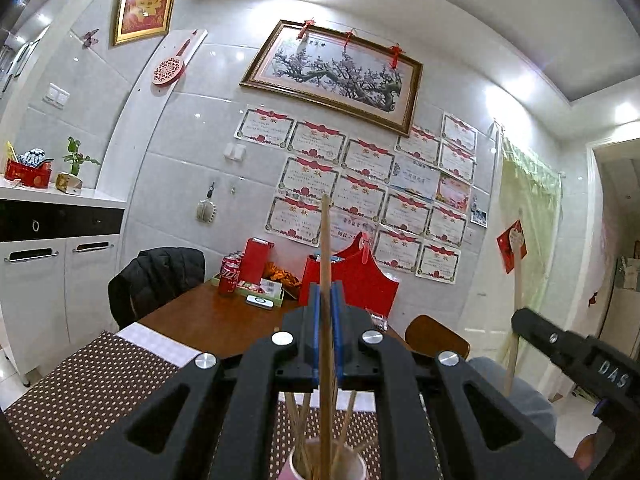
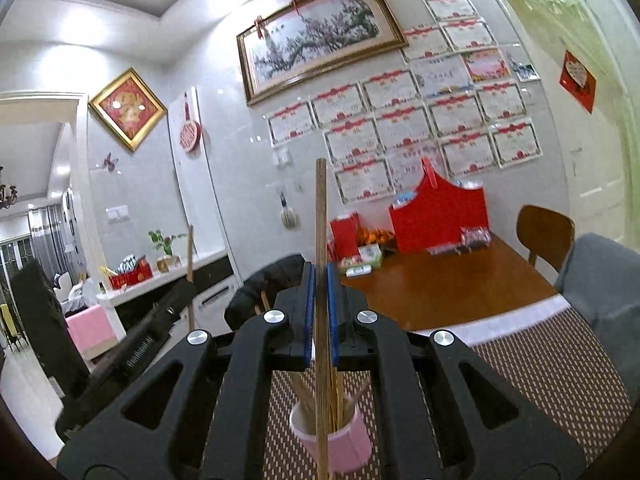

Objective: Organize utensils
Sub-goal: 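Lift both held chopsticks upright and carry them over the pink cup, then lower both chopsticks into the pink cup and open both grippers, then withdraw both open grippers from the cup back toward the last chopsticks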

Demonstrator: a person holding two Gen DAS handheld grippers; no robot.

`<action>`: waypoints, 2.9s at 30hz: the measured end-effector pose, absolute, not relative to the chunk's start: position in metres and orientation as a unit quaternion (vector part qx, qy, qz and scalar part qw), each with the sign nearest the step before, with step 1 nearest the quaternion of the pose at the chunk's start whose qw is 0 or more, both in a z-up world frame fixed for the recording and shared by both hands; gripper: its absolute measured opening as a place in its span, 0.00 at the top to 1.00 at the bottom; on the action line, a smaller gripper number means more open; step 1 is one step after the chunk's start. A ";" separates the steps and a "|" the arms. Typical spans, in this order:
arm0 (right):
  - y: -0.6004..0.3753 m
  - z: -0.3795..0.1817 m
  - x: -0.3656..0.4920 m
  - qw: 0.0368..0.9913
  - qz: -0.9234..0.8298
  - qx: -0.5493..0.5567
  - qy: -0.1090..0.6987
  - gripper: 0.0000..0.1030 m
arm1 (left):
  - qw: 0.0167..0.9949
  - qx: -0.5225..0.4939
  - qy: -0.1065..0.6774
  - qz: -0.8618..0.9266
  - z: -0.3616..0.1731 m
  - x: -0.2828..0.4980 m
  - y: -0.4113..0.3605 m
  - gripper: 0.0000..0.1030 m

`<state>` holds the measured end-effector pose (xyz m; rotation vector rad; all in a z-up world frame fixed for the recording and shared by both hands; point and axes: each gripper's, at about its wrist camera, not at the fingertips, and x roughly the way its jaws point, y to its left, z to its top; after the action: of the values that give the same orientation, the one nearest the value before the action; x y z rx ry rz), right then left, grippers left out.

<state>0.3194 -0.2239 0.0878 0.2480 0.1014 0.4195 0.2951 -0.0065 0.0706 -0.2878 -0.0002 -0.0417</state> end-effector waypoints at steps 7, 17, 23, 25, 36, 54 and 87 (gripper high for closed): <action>-0.220 0.088 0.348 0.964 0.232 0.131 0.003 0.94 | 0.987 -0.160 -0.016 -0.018 0.065 0.331 -0.009 0.94; -0.218 0.064 0.376 0.952 0.262 0.150 -0.040 0.94 | 0.988 -0.152 -0.030 0.011 0.038 0.366 -0.019 0.94; -0.218 0.048 0.387 0.950 0.270 0.154 -0.036 0.94 | 0.990 -0.136 -0.025 0.025 0.023 0.377 -0.023 0.94; -0.216 0.042 0.391 0.951 0.268 0.152 -0.026 0.94 | 0.990 -0.134 -0.021 0.026 0.019 0.379 -0.024 0.94; -0.205 0.013 0.394 0.955 0.268 0.126 0.031 0.94 | 0.995 -0.096 -0.006 0.011 -0.006 0.370 -0.030 0.94; -0.200 -0.026 0.369 0.945 0.265 0.105 0.160 0.93 | 0.992 -0.031 0.121 0.016 -0.036 0.342 -0.029 0.92; -0.225 -0.049 0.257 0.947 0.140 0.070 0.280 0.18 | 0.972 0.003 0.231 -0.049 -0.038 0.214 -0.009 0.53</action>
<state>0.2566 -0.2250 -0.0495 0.1423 0.5695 0.2841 0.2142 -0.0091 -0.0384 0.0067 0.4662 -0.0983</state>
